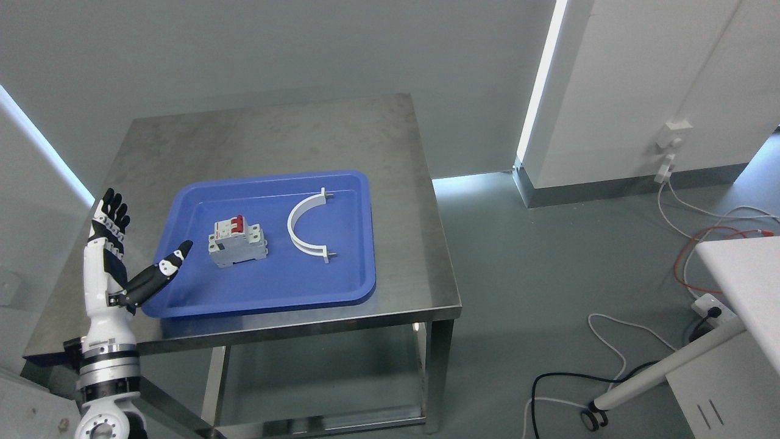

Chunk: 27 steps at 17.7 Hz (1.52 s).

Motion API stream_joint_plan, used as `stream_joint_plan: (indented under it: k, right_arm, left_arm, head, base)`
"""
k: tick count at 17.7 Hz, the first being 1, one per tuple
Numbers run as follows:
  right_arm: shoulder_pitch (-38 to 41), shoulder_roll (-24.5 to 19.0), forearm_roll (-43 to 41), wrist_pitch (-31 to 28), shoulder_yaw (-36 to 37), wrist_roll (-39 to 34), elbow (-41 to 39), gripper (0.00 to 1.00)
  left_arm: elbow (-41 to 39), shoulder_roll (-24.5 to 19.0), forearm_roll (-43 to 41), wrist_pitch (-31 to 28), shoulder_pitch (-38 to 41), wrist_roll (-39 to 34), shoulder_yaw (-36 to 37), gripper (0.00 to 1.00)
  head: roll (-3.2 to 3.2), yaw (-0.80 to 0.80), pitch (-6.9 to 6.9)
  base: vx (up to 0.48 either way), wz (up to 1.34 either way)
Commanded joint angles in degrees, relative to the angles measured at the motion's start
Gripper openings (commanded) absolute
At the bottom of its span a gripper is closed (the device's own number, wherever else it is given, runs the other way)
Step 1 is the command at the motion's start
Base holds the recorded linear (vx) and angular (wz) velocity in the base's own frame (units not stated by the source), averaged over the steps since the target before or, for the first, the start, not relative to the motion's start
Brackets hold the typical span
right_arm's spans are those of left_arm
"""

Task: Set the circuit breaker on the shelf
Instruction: 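Reach the left hand toward the grey circuit breaker in the blue tray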

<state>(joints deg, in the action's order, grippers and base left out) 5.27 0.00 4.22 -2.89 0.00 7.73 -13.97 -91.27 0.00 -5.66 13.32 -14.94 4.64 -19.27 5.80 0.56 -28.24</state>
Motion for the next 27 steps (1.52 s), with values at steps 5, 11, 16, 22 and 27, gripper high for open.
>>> stream_joint_plan:
  k: [5, 11, 16, 22, 27]
  right_arm:
    - [0.0, 1.0, -0.1, -1.7, -1.1, 0.1, 0.0, 1.00]
    - [0.0, 1.0, 0.0, -1.7, -1.1, 0.1, 0.0, 1.00]
    - [0.0, 1.0, 0.0, -1.7, -1.1, 0.0, 0.0, 1.00]
    - [0.0, 1.0, 0.0, -1.7, -1.1, 0.0, 0.0, 1.00]
    - [0.0, 1.0, 0.0, -1.7, -1.1, 0.0, 0.0, 1.00]
  left_arm:
    - [-2.2, -7.2, 0.0, 0.1, -0.2, 4.0, 2.4, 1.00]
    - [-1.1, -22.8, -0.1, -8.3, -2.6, 25.2, 4.8, 0.98]
    - [-1.0, -22.8, -6.0, -12.1, -2.8, 26.8, 7.3, 0.94]
    - [1.4, -21.4, -7.6, -12.2, -6.3, 28.8, 12.1, 0.81]
    - [4.7, -18.8, -10.8, -11.0, -6.5, 28.8, 11.9, 0.64]
  head:
    - [0.00, 0.00, 0.00]
    - [0.00, 0.00, 0.00]
    - [0.00, 0.00, 0.00]
    - [0.00, 0.00, 0.00]
    - [0.00, 0.00, 0.00]
  base:
    - [0.000, -0.01]
    - [0.004, 0.00]
    - [0.001, 0.00]
    - [0.004, 0.00]
    - [0.016, -0.02]
